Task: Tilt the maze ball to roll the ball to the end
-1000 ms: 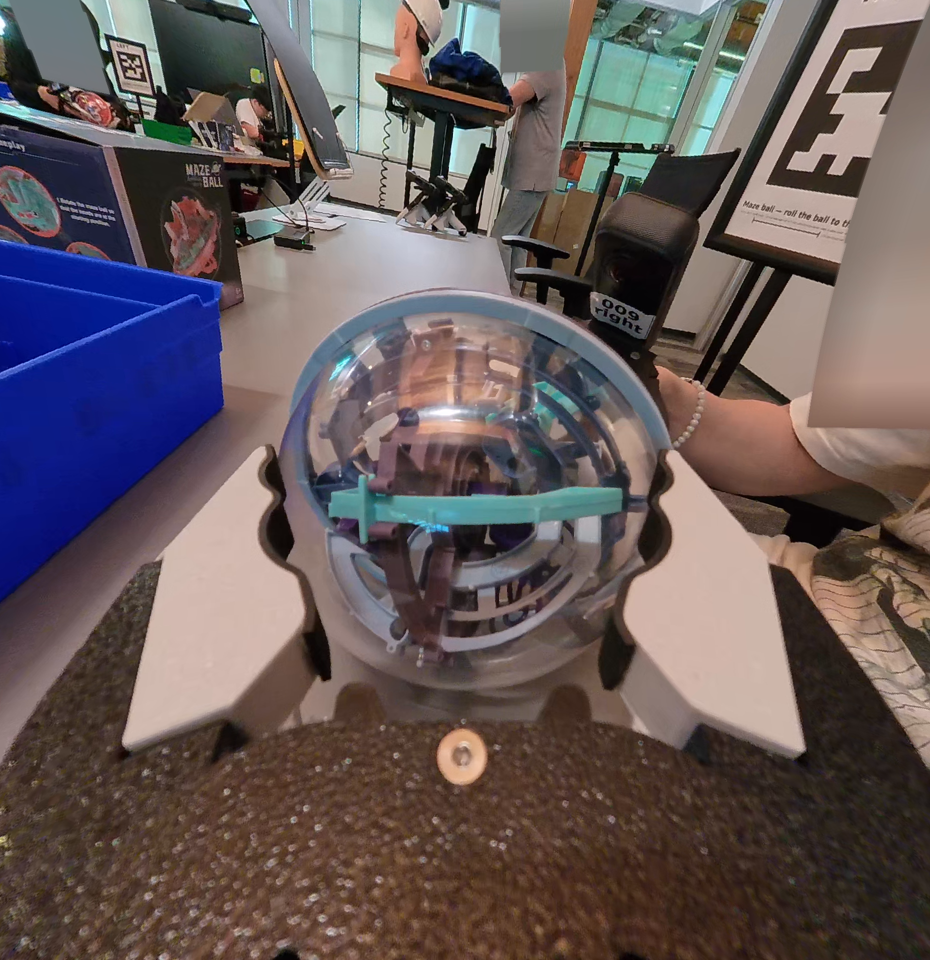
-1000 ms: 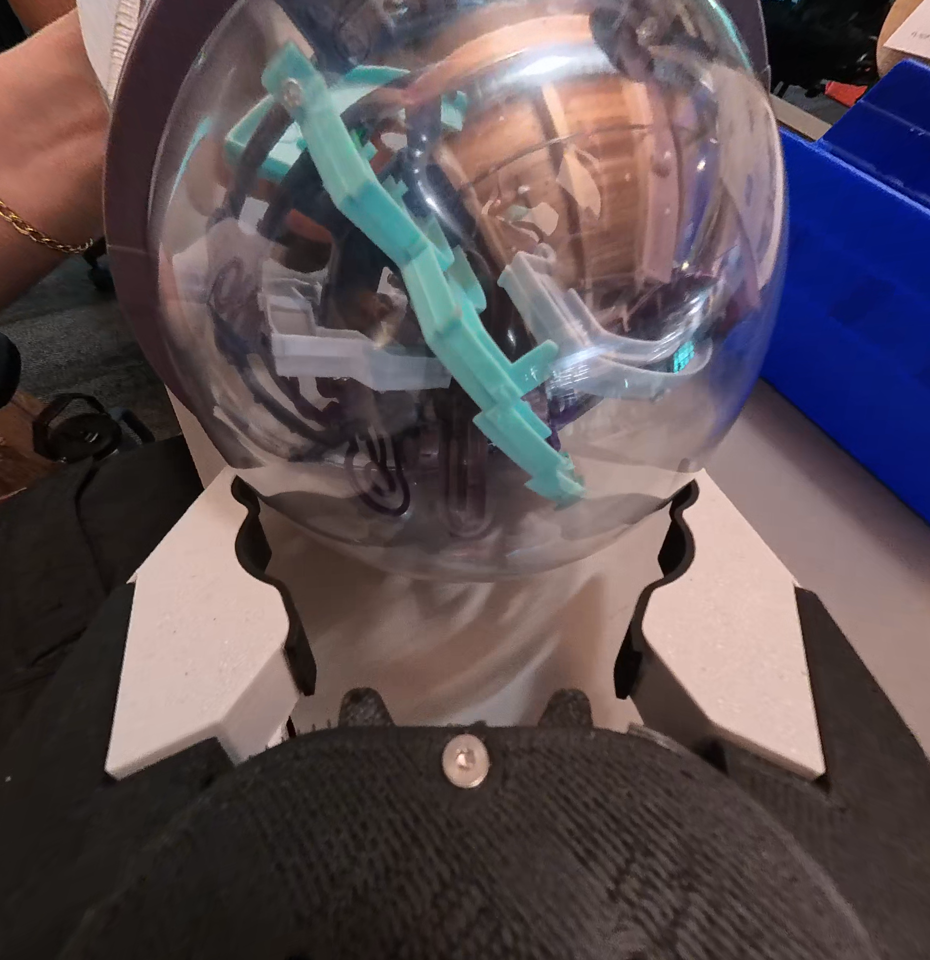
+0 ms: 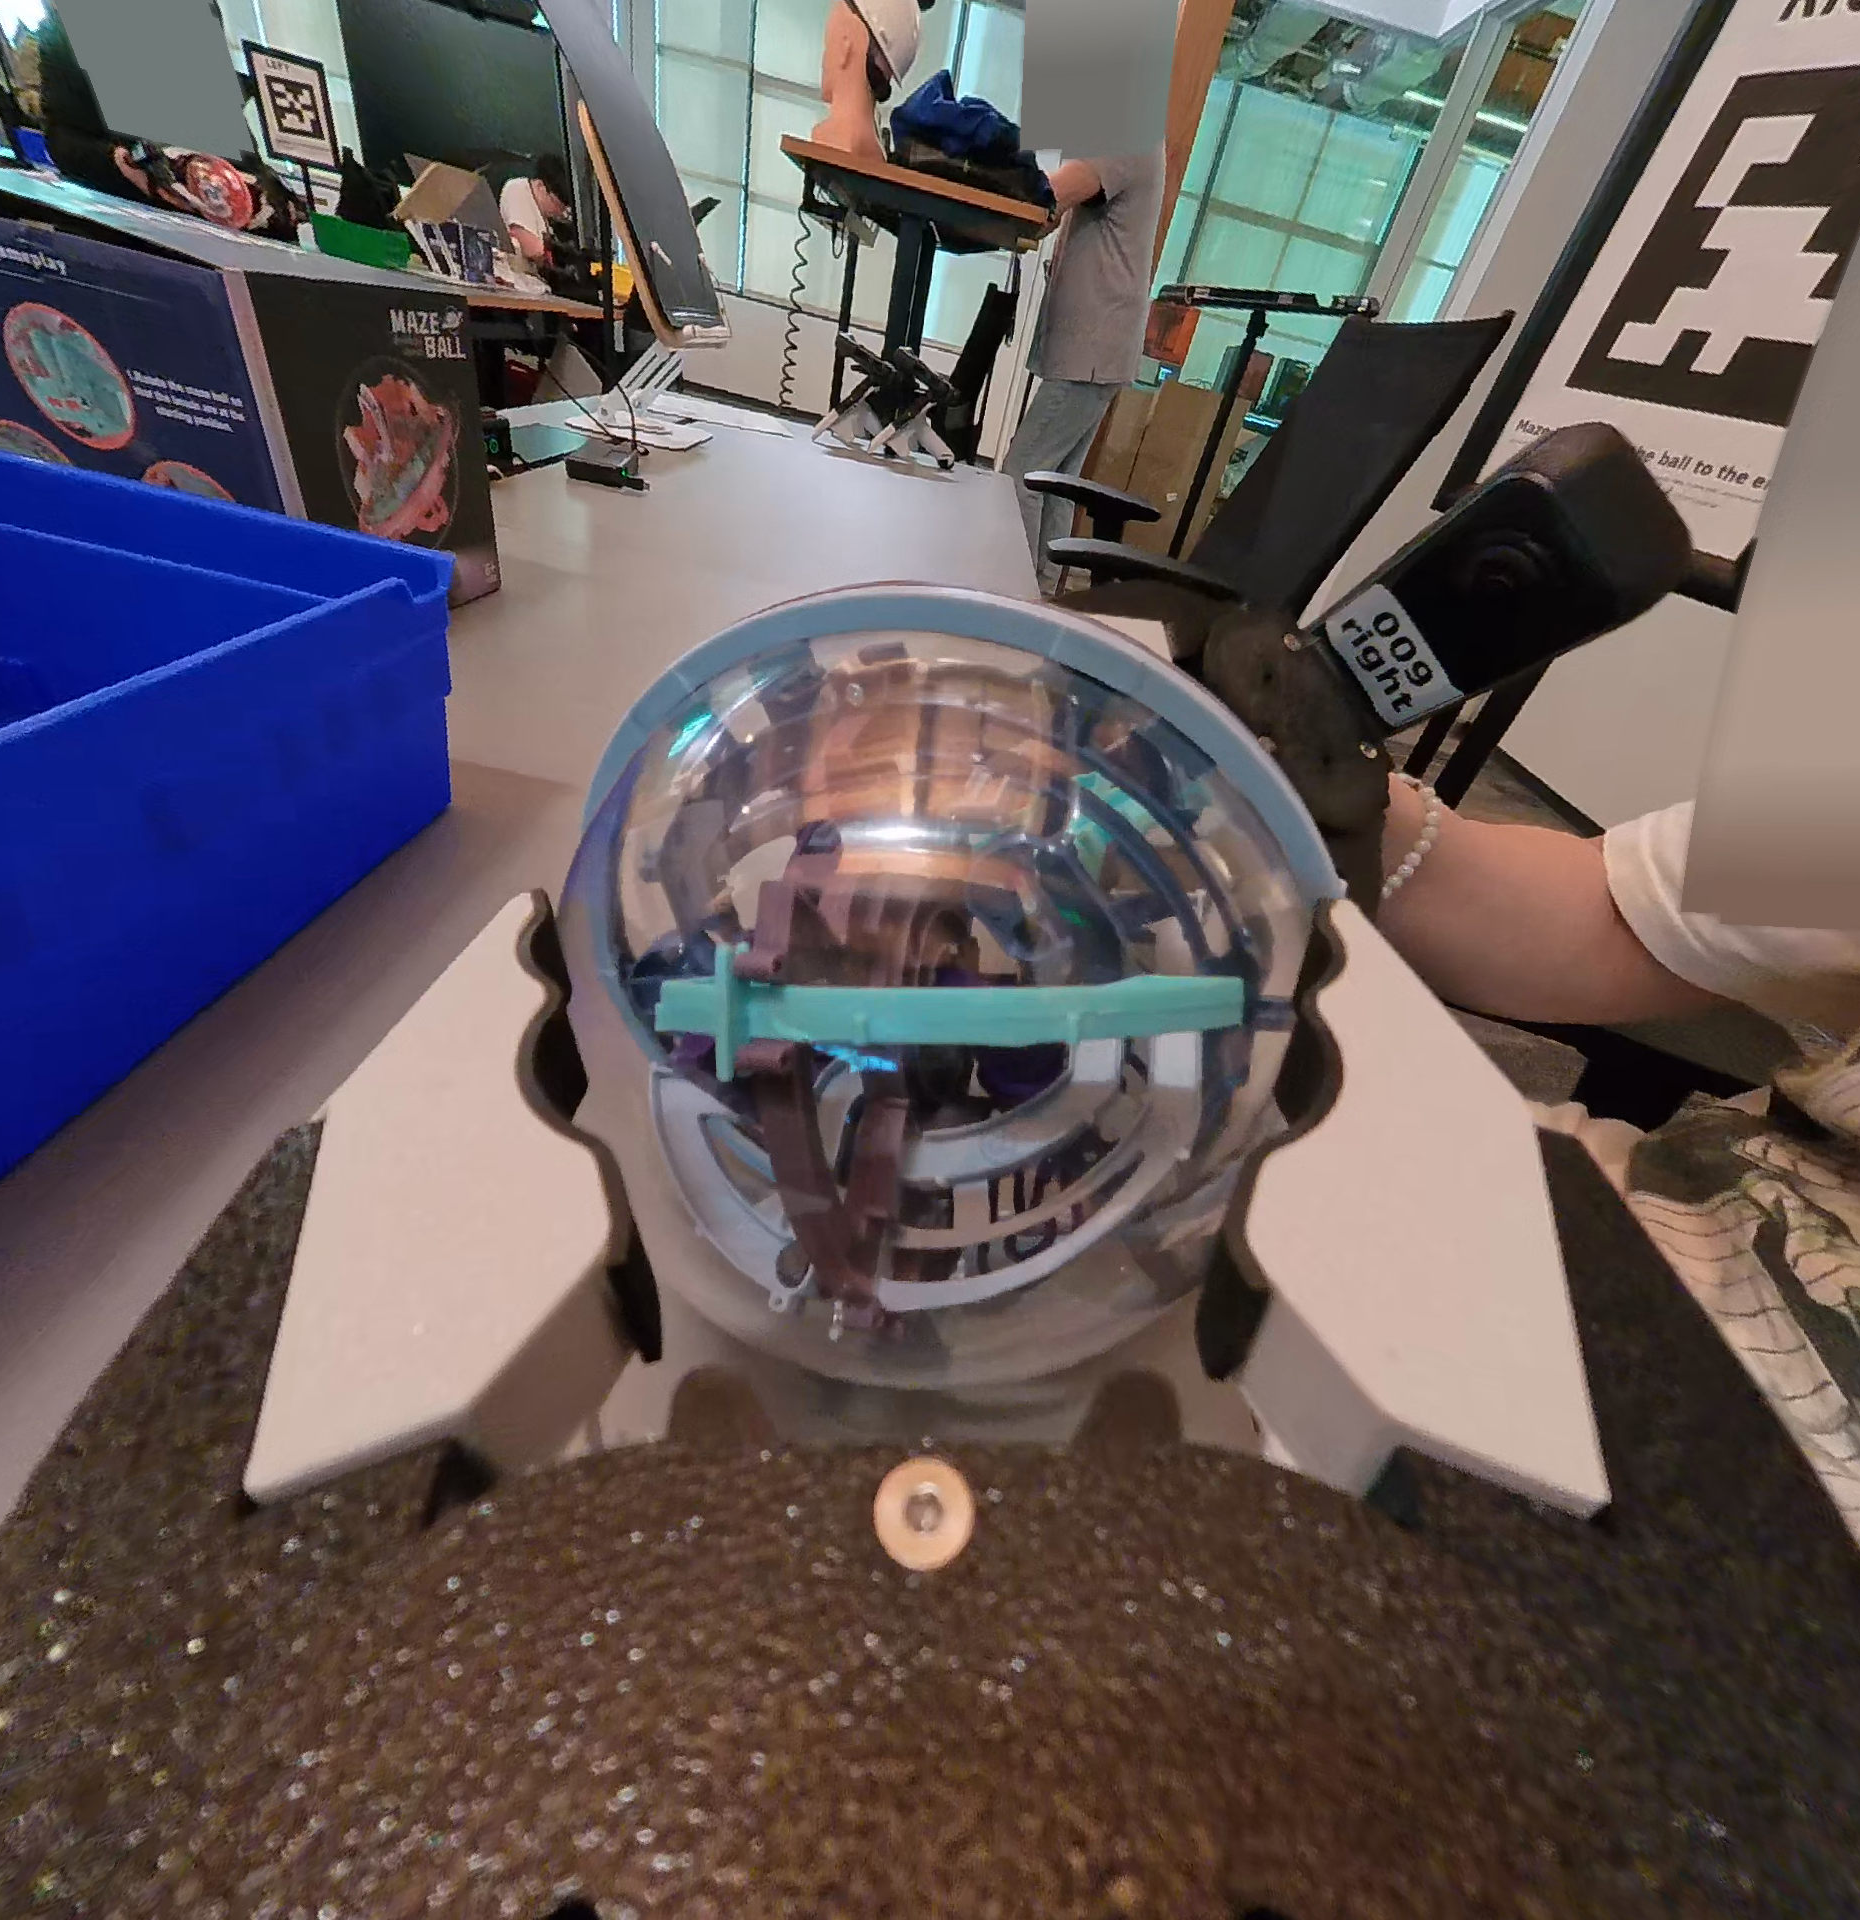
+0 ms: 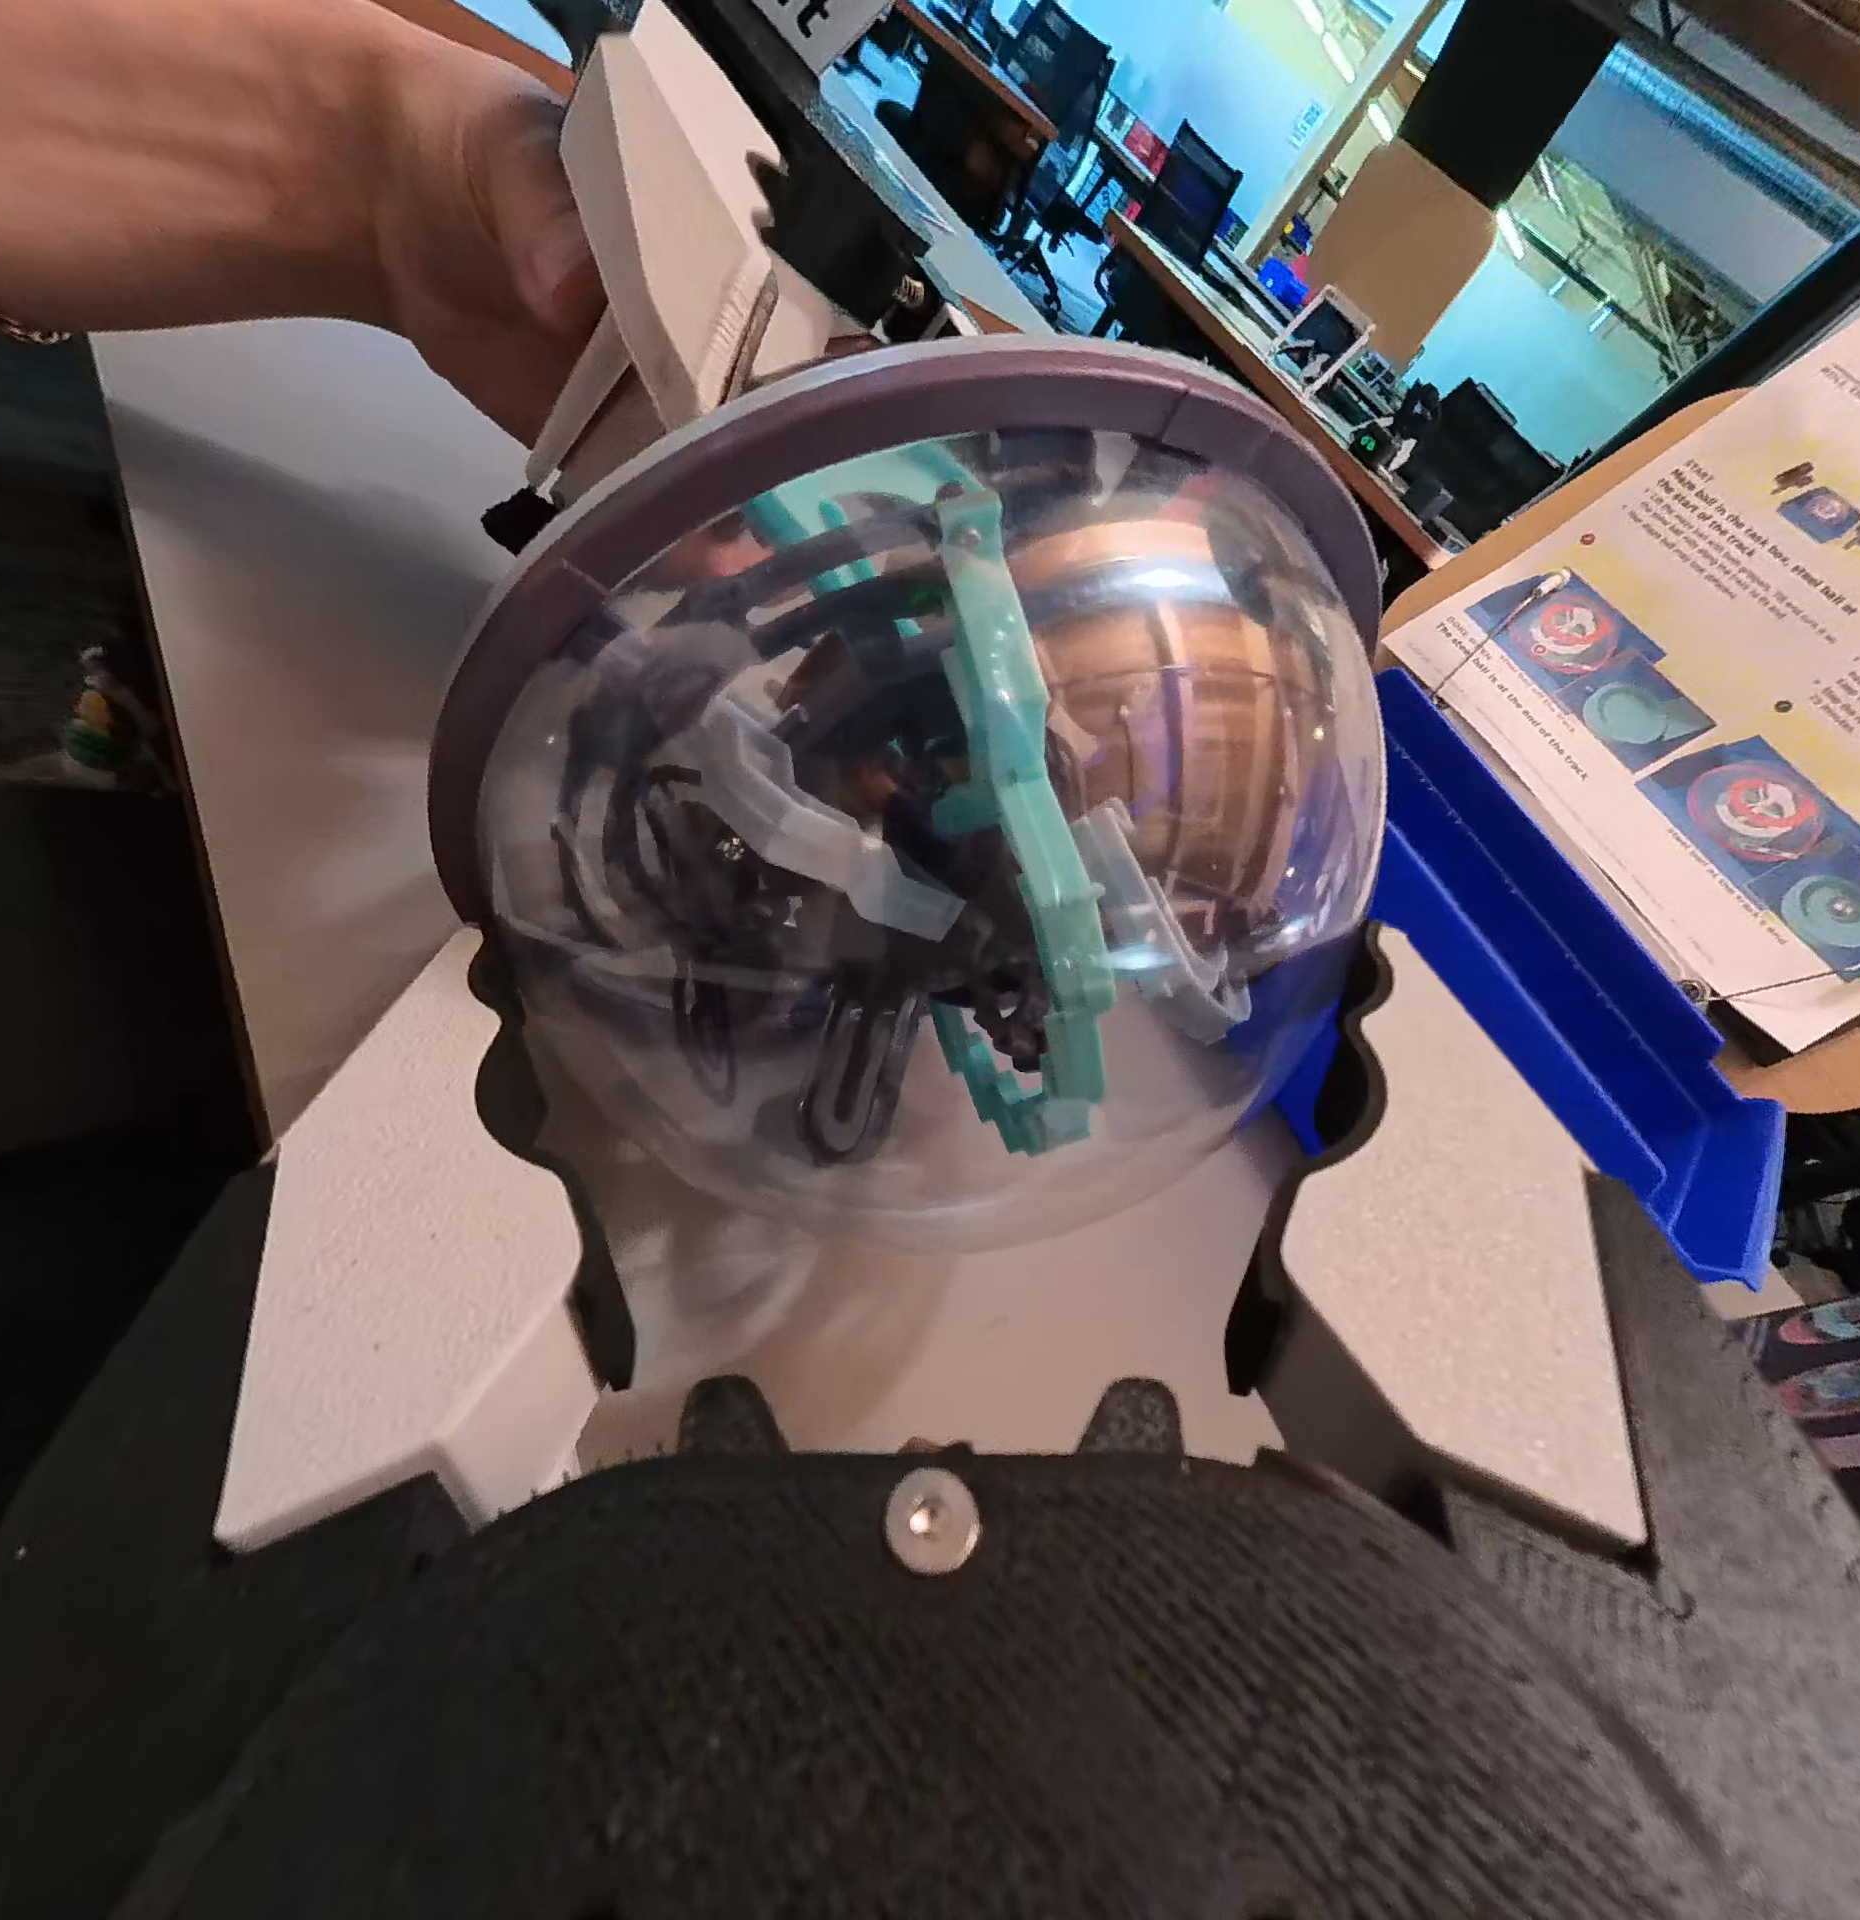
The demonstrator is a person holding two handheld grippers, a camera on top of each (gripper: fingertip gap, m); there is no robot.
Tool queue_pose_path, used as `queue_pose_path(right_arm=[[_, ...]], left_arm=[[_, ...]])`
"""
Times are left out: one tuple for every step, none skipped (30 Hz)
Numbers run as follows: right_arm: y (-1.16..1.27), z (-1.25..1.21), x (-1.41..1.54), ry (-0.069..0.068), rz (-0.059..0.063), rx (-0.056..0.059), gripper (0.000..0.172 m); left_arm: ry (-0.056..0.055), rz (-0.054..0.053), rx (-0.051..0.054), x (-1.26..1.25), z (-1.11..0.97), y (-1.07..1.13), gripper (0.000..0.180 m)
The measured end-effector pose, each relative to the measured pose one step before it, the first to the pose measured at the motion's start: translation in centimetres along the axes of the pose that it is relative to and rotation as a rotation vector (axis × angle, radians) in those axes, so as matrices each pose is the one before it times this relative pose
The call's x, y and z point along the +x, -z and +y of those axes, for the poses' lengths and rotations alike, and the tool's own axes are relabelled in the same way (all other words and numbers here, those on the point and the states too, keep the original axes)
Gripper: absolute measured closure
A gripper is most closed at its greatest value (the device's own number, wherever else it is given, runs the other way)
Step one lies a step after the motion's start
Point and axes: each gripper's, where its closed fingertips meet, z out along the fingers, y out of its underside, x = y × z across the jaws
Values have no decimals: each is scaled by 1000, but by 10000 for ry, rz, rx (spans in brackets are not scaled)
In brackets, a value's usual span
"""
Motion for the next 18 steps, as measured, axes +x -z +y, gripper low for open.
queue_pose_path(right_arm=[[-52,17,5,-148,9,23,22],[-38,1,-8,-111,8,40,22],[-8,-6,3,-9,-2,19,22],[0,14,4,2,-16,-30,22],[-4,16,14,-8,-15,-36,22],[-1,30,9,-26,-11,-4,22],[17,28,24,-35,-5,30,22],[-5,53,14,-84,8,15,22],[-42,73,6,-150,19,-2,22],[-33,53,16,-95,20,-8,22],[-5,-17,-16,18,5,-3,22],[-8,-17,-26,39,-6,-39,22],[-30,-33,-22,38,-2,-43,22],[-25,-39,-27,36,-2,-18,22],[-15,-35,-14,42,4,-19,22],[-12,-19,-32,41,13,-37,22],[-10,-30,-27,39,14,-35,22],[-14,-40,-25,37,6,0,22]], left_arm=[[61,-23,22,-42,-62,-22,47],[49,-17,19,-28,-56,-22,47],[17,-8,7,-19,-14,4,47],[-1,-25,8,-22,-9,-7,47],[13,-16,-7,-10,0,6,47],[12,-19,-16,-14,-11,-28,47],[8,-15,-21,2,-3,-40,47],[3,-39,5,-12,-43,-52,47],[12,-58,27,-47,-77,-66,47],[6,-39,10,-22,-63,-54,47],[-10,-15,-20,0,-7,9,47],[-17,-19,-13,-23,25,50,47],[0,12,-8,6,16,77,47],[-4,11,-17,8,28,62,47],[-8,14,-21,4,22,59,47],[-15,17,-11,21,21,43,47],[-16,21,6,19,7,51,47],[-10,24,15,15,25,64,47]])
